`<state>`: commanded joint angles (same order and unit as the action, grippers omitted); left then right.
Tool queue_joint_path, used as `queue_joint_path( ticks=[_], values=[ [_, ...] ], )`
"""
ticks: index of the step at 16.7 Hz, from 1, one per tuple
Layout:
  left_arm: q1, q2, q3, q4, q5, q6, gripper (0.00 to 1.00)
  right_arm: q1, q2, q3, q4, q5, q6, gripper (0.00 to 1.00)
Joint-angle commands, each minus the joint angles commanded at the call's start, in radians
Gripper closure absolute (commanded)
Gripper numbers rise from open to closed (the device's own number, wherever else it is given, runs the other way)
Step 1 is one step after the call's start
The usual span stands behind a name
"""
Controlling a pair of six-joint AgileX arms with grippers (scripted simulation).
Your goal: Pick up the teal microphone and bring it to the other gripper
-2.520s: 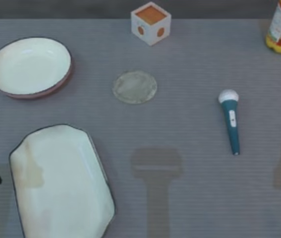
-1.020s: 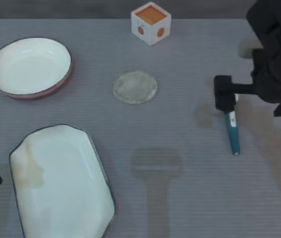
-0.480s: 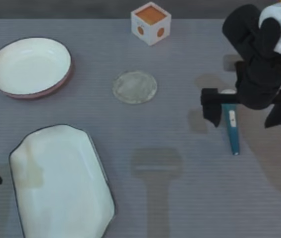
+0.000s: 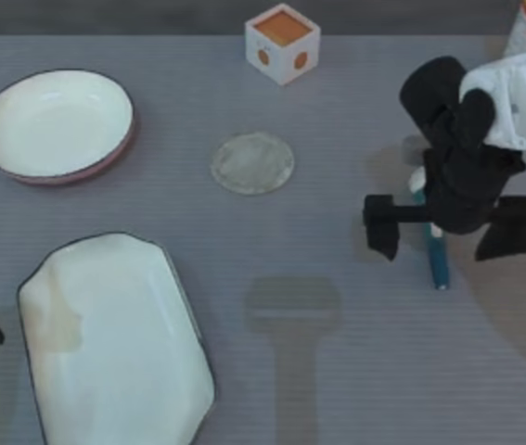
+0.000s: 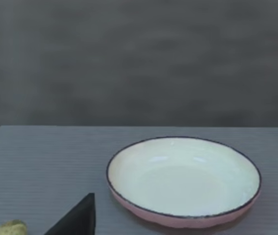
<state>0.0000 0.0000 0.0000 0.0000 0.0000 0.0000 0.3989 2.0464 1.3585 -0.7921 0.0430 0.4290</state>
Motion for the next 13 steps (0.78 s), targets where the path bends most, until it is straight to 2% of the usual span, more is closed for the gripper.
queue_joint_path(
  ticks=[4, 8, 13],
  values=[
    [0.000, 0.000, 0.000, 0.000, 0.000, 0.000, 0.00, -0.002, 0.074, -0.059, 0.130, 0.000, -0.001, 0.00],
    [0.000, 0.000, 0.000, 0.000, 0.000, 0.000, 0.00, -0.003, 0.080, -0.063, 0.139, 0.001, -0.002, 0.00],
    [0.000, 0.000, 0.000, 0.000, 0.000, 0.000, 0.00, -0.003, 0.080, -0.063, 0.139, 0.001, -0.002, 0.38]
  ],
)
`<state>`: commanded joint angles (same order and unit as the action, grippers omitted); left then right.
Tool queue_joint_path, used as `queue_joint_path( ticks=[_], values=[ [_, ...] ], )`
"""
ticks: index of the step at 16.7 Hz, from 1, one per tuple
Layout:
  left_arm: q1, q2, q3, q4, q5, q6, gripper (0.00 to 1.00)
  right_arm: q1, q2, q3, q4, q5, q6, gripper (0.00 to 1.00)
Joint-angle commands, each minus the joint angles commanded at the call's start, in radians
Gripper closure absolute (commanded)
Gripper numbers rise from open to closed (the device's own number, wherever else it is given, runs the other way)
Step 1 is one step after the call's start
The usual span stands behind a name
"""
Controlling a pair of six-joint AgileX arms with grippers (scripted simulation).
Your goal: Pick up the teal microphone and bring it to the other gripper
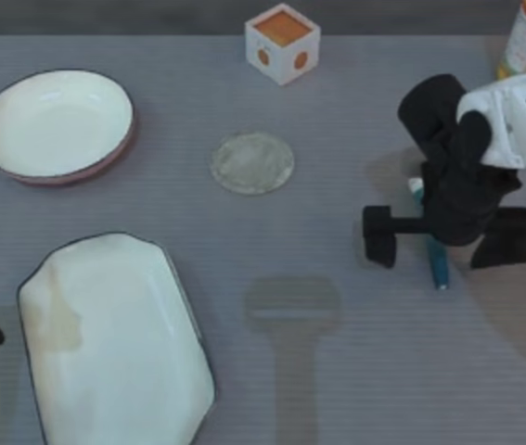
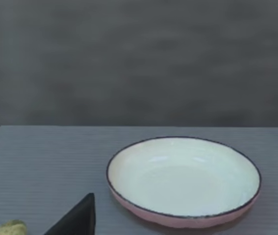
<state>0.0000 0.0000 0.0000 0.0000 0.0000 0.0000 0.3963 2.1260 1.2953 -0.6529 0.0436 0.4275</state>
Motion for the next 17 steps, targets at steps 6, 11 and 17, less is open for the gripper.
queue_joint_path(
  ticks=[6, 11, 17],
  values=[
    [0.000, 0.000, 0.000, 0.000, 0.000, 0.000, 0.00, 0.000, 0.000, 0.000, 0.000, 0.000, 0.000, 0.83],
    [0.000, 0.000, 0.000, 0.000, 0.000, 0.000, 0.00, 0.000, 0.000, 0.000, 0.000, 0.000, 0.000, 1.00],
    [0.000, 0.000, 0.000, 0.000, 0.000, 0.000, 0.00, 0.002, -0.059, 0.023, -0.026, 0.022, -0.013, 1.00]
  ],
)
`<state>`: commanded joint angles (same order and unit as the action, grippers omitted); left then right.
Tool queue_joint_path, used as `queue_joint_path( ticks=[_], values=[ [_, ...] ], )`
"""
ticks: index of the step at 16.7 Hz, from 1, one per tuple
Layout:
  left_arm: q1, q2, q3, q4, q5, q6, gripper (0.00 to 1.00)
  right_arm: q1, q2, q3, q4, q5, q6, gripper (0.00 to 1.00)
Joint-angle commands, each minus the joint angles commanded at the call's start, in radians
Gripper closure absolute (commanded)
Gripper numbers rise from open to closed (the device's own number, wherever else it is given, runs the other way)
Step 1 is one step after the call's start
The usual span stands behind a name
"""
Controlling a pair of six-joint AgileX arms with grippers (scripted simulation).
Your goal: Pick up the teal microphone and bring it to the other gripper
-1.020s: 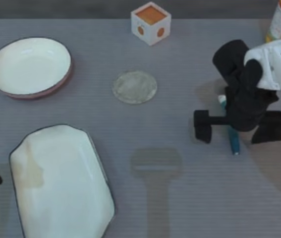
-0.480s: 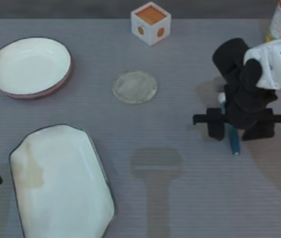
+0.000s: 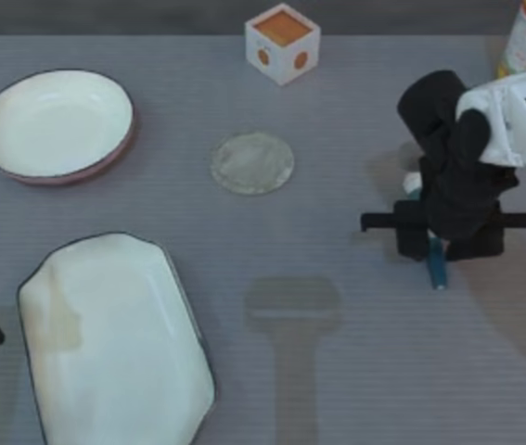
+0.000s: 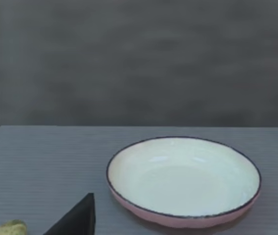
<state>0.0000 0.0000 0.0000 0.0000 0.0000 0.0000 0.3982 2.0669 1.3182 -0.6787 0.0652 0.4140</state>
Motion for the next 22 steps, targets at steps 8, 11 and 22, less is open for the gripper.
queue_joint_path(
  ticks=[8, 11, 22],
  values=[
    [0.000, 0.000, 0.000, 0.000, 0.000, 0.000, 0.00, 0.005, -0.057, -0.066, 0.278, -0.085, -0.078, 1.00],
    [0.000, 0.000, 0.000, 0.000, 0.000, 0.000, 0.00, 0.004, -0.101, -0.130, 0.510, -0.154, -0.137, 1.00],
    [0.000, 0.000, 0.000, 0.000, 0.000, 0.000, 0.00, -0.003, -0.334, -0.390, 1.389, -0.408, -0.366, 1.00]
  ],
)
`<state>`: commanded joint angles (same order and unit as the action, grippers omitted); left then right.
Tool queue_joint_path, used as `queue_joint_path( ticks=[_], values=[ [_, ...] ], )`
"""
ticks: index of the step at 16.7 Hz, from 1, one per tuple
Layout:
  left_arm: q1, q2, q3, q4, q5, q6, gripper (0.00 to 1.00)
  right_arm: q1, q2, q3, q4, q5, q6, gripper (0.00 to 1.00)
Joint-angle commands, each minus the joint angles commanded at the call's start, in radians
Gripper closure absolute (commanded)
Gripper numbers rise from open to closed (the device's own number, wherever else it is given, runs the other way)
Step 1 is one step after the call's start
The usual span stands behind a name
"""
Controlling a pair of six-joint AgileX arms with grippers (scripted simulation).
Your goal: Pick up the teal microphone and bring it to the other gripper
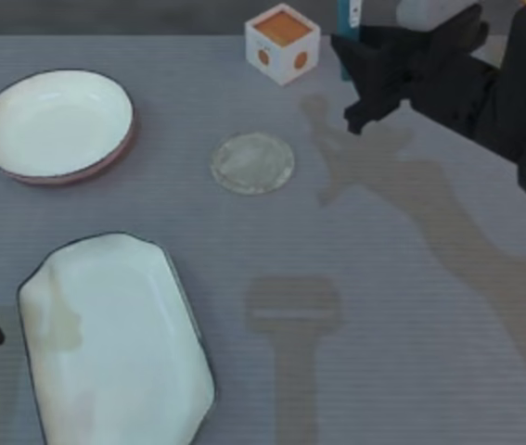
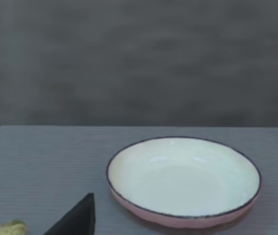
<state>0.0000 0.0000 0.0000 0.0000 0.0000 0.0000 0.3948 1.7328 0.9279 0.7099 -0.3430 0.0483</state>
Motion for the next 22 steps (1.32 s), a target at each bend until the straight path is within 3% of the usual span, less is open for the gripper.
queue_joint_path(
  ticks=[3, 9, 11, 18, 22],
  values=[
    [0.000, 0.000, 0.000, 0.000, 0.000, 0.000, 0.00, -0.002, -0.038, -0.027, 0.083, -0.029, -0.029, 1.00],
    [0.000, 0.000, 0.000, 0.000, 0.000, 0.000, 0.00, 0.005, -0.039, -0.027, 0.089, -0.027, -0.028, 1.00],
    [0.000, 0.000, 0.000, 0.000, 0.000, 0.000, 0.00, 0.036, -0.049, -0.051, 0.120, 0.001, -0.027, 1.00],
    [0.000, 0.000, 0.000, 0.000, 0.000, 0.000, 0.00, 0.223, -0.116, -0.203, 0.307, 0.184, -0.005, 1.00],
    [0.000, 0.000, 0.000, 0.000, 0.000, 0.000, 0.00, 0.229, -0.115, -0.208, 0.315, 0.190, -0.002, 1.00]
  ],
)
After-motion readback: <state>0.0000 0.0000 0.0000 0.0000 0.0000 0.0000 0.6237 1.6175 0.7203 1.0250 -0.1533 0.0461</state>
